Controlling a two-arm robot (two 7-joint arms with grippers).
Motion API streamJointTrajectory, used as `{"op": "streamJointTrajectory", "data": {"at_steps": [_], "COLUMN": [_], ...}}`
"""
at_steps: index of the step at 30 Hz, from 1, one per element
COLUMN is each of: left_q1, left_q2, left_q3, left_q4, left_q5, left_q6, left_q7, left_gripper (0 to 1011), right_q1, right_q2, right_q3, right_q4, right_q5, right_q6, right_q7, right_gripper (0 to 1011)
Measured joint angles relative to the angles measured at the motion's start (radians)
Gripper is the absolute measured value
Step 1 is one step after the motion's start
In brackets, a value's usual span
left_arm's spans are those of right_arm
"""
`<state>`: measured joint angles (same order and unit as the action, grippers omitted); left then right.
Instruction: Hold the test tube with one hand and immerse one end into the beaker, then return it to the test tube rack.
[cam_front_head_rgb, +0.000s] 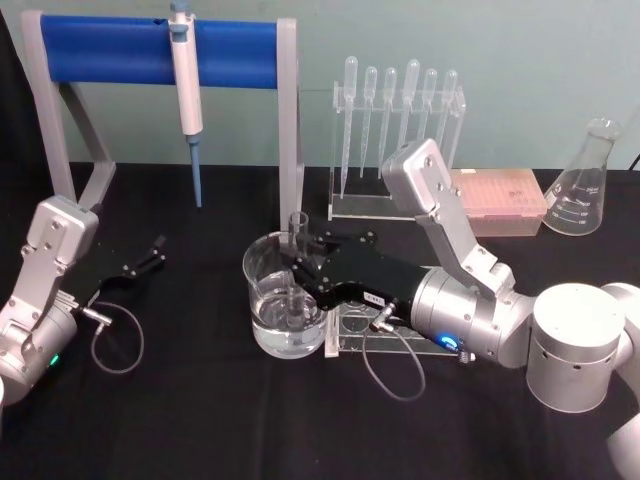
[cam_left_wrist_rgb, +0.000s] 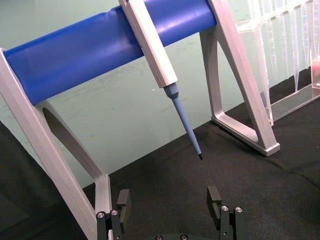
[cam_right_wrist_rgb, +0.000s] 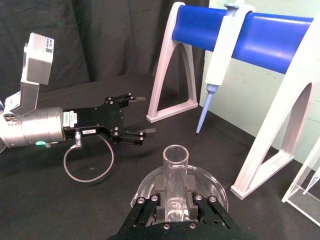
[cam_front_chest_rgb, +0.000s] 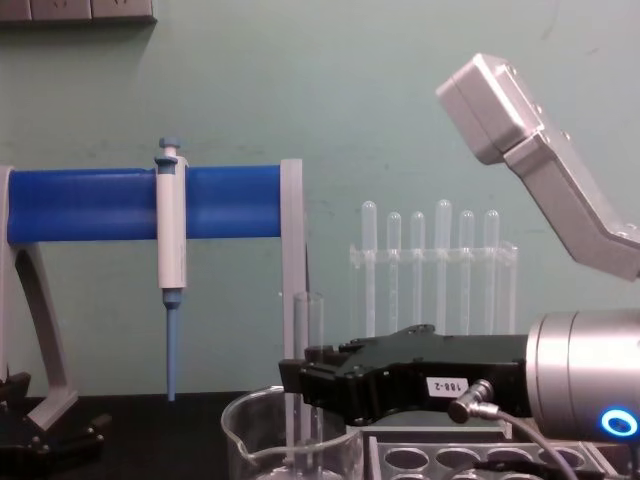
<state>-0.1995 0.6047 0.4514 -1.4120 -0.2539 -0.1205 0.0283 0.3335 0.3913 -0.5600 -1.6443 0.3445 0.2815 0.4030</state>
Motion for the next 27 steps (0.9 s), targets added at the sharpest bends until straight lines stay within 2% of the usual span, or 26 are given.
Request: {"op": "streamJointTrajectory", "data": {"at_steps": [27], "left_q1": [0.000], "left_q2": [0.000], "left_q3": [0.000], "left_q4": [0.000], "left_q5": [0.000], "left_q6": [0.000], "left_q7": [0.000], "left_gripper": [1000], "right_q1": [-0.006], "right_q2": [-0.005], "right_q3": [0.003], "right_q4": [0.002], "right_q5": [-0.007], "right_q6": [0.006], "right_q7": [0.006], "right_gripper": [239]}}
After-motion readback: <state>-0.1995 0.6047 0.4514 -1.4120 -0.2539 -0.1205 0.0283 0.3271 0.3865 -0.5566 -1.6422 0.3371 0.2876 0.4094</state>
